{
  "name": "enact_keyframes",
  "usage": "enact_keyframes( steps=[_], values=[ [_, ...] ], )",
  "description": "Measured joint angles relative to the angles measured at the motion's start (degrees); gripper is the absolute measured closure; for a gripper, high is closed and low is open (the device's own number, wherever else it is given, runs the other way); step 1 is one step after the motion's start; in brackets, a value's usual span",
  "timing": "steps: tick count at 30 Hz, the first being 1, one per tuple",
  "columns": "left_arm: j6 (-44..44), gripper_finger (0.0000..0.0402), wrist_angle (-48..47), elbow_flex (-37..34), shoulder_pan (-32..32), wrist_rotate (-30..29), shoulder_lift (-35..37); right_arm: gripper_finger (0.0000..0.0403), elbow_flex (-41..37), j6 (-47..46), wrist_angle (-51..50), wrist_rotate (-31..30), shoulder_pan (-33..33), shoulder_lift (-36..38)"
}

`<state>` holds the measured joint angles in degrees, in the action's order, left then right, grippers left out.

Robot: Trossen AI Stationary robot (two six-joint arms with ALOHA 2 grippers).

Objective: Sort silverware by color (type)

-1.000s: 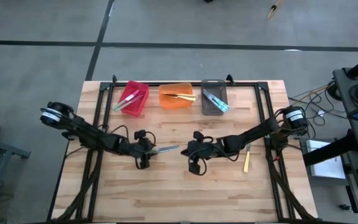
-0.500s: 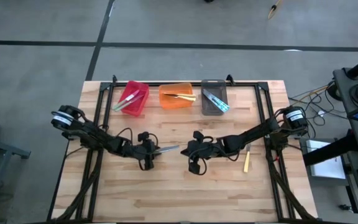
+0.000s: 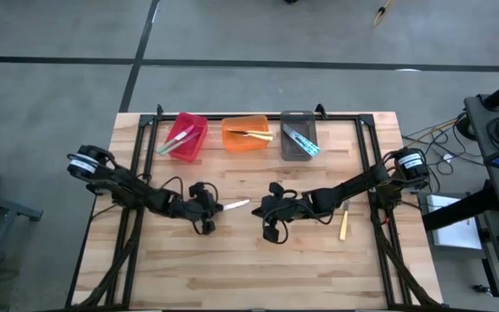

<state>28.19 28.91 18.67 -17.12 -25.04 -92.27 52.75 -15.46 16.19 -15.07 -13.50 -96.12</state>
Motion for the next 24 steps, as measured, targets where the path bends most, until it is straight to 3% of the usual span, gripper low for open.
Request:
enact_keyframes(
  steps=[24],
  values=[
    [1.13,0.0401,-10.34,-0.08,-0.02,-0.18,20.04,0.0394,0.09,7.24,-0.04,0.06,2.43,2.15]
  ],
)
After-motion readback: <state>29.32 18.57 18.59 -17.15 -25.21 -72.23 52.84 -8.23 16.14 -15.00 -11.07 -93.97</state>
